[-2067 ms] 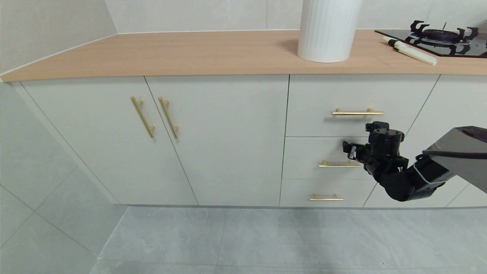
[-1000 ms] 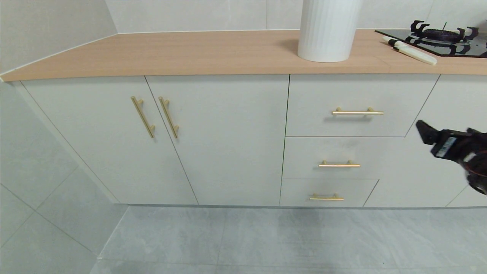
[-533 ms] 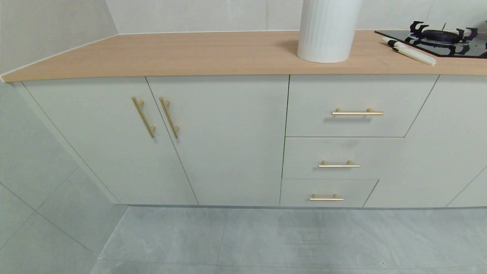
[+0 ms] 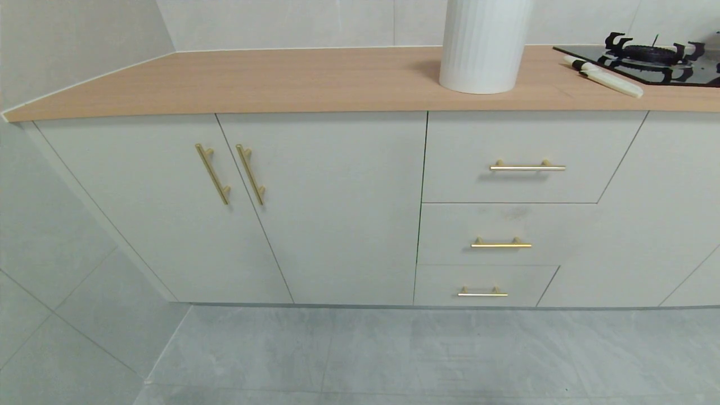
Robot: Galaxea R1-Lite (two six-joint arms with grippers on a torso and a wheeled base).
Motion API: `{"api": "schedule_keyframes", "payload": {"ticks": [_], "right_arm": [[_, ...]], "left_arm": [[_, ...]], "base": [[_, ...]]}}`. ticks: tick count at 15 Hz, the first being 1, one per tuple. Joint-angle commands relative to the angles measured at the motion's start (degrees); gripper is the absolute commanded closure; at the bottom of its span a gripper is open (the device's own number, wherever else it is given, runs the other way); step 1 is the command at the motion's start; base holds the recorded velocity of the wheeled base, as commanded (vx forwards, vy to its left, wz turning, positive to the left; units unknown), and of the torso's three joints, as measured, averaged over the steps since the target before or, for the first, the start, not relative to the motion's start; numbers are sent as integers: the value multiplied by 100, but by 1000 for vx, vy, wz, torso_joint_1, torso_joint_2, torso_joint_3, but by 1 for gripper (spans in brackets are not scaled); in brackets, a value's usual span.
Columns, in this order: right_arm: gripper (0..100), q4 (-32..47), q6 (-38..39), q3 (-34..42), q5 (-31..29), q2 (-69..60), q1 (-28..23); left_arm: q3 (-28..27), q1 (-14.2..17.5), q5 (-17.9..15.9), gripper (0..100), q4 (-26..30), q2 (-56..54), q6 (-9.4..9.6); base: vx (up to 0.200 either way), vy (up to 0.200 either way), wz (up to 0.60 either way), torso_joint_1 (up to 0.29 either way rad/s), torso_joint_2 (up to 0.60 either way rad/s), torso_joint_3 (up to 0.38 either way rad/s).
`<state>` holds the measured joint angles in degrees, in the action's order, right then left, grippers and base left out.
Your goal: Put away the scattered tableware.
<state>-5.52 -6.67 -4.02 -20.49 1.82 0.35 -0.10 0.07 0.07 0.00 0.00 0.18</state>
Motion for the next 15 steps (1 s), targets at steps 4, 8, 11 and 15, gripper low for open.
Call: {"api": "schedule_keyframes", "payload": {"ticks": [4,8,11,15], "right_arm": [[0,289,702,402,1267,-173,-35],[0,552,491,402,1917,-173,-35],[0,552,509,402,1935,-182,-35],[0,552,509,402,1935,-182,-35]], "left_arm": [[1,1,1,0,0,9,-1],[1,1,1,0,0,9,-1],[1,1,1,0,0,9,-1],[1,1,1,0,0,9,8]], "base": [[0,0,0,0,0,0],[0,0,0,0,0,0],[0,0,0,0,0,0],[0,0,0,0,0,0]]}}
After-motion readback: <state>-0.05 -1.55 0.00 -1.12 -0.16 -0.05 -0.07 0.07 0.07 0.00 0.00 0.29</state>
